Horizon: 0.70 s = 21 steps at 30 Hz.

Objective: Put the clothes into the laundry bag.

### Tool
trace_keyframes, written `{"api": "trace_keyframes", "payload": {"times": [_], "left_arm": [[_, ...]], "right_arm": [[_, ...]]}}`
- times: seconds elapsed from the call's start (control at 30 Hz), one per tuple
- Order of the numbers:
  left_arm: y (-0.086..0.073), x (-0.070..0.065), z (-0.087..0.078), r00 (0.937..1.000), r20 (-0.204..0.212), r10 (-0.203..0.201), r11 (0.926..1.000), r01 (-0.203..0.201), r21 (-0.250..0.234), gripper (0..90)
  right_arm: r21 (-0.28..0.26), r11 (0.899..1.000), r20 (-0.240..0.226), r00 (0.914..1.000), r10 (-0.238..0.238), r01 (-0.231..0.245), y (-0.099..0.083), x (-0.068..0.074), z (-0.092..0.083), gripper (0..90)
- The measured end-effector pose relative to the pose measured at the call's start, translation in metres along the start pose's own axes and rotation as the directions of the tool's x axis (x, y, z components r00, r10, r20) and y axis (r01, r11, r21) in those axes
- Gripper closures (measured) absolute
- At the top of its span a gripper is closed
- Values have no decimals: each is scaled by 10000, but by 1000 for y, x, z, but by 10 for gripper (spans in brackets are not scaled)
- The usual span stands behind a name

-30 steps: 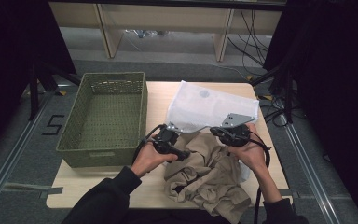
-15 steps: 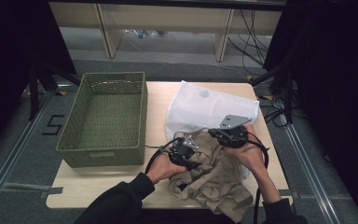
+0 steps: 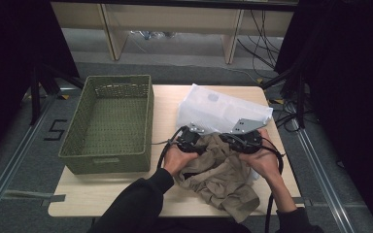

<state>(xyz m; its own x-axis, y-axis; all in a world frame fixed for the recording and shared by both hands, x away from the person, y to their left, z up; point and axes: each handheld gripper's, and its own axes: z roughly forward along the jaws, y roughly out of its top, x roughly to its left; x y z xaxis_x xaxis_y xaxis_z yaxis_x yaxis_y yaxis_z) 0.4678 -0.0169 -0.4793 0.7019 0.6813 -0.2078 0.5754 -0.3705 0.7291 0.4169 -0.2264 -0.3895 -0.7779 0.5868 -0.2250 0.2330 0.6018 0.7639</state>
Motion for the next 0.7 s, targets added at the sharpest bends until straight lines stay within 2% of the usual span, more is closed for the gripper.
{"api": "trace_keyframes", "payload": {"times": [0.03,0.13,0.23,0.33,0.4,0.43,0.47,0.5,0.53,0.57,0.6,0.63,0.67,0.7], "left_arm": [[0,1,-5,10000,-6,48,10000,-48,27,616],[0,-3,-30,9976,-172,668,9970,-661,411,428],[-3,-10,-61,9952,82,975,9947,-977,312,305],[-13,-21,-86,9914,298,1270,9911,-1281,374,227],[-24,-28,-95,9873,493,1512,9863,-1540,585,199],[-30,-30,-97,9838,719,1645,9823,-1700,781,176],[-37,-34,-98,9832,990,1533,9818,-1629,974,164],[-43,-36,-98,9757,1256,1793,9751,-1932,1089,164],[-50,-40,-99,9742,1205,1907,9739,-2032,1014,167],[-56,-45,-101,9742,855,2090,9728,-2160,836,174],[-61,-48,-102,9721,974,2135,9713,-2219,861,167],[-64,-48,-101,9705,1060,2166,9684,-2274,1028,174],[-66,-46,-98,9643,1014,2445,9580,-2564,1284,183],[-67,-44,-93,9565,801,2805,9420,-2904,1682,162]], "right_arm": [[-23,10000,-64,10000,-53,53,-1,0,2,900],[38,10000,-44,10000,-15,16,-3,-2,2,900],[40,10000,-43,10000,-23,23,-4,-2,3,900],[42,9999,-30,9999,-104,104,-3,-2,4,900],[128,9999,-5,10000,28,-28,-3,0,4,900],[148,9999,-42,10000,44,-43,-3,0,4,900],[147,9999,-55,10000,0,0,-3,0,5,900],[183,9998,-26,10000,-22,23,-3,0,5,900],[158,9998,-68,9999,-108,109,-3,1,5,900],[160,9998,-69,9999,-106,107,-3,0,5,900],[154,9998,-70,9999,-83,84,-3,0,5,900],[148,9998,-85,9999,-93,95,-3,0,5,900],[176,9998,-95,9999,-92,94,-3,0,5,900],[209,9998,-166,9999,-30,33,-3,0,6,900]]}}
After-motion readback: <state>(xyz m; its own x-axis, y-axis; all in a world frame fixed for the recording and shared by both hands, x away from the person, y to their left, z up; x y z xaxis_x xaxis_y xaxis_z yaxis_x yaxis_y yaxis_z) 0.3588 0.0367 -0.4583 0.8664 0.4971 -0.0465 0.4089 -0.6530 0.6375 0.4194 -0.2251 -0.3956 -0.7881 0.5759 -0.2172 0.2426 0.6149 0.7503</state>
